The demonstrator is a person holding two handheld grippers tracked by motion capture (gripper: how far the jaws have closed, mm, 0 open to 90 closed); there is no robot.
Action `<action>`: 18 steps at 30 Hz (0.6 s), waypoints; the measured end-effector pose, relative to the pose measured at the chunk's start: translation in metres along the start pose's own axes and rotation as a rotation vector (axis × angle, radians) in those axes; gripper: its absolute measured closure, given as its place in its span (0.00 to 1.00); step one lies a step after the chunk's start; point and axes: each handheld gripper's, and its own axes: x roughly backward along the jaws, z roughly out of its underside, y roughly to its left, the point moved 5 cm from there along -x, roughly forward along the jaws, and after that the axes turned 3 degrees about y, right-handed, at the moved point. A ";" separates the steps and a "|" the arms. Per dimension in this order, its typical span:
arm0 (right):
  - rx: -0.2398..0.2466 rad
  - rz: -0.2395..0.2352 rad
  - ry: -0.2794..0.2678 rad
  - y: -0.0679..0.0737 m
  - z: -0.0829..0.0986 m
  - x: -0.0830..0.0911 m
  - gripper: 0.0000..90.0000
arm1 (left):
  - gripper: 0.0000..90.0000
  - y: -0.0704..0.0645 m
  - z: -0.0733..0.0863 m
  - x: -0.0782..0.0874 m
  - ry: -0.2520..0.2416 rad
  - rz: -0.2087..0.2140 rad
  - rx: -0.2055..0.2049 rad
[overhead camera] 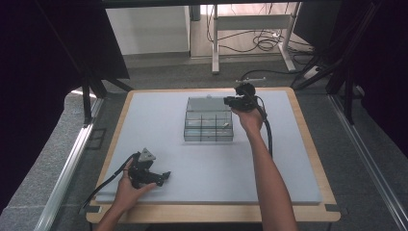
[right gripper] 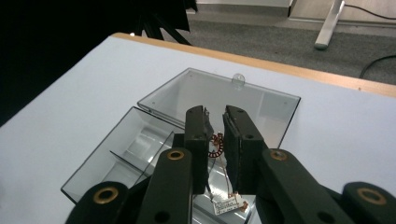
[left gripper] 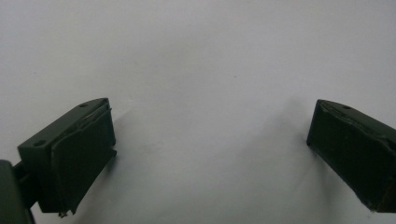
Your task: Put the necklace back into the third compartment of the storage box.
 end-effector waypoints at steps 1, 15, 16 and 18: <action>0.005 0.003 0.012 0.000 0.004 -0.004 0.87 | 0.01 0.000 0.000 0.000 -0.001 0.000 0.001; 0.004 0.027 0.123 -0.007 0.037 -0.038 0.86 | 0.01 0.000 0.000 0.000 0.002 -0.001 -0.001; 0.004 0.027 0.123 -0.007 0.037 -0.038 0.86 | 0.01 0.000 0.000 0.000 0.002 -0.001 -0.001; 0.014 0.036 0.139 -0.006 0.041 -0.041 0.86 | 0.01 0.000 0.000 0.000 0.001 0.000 0.000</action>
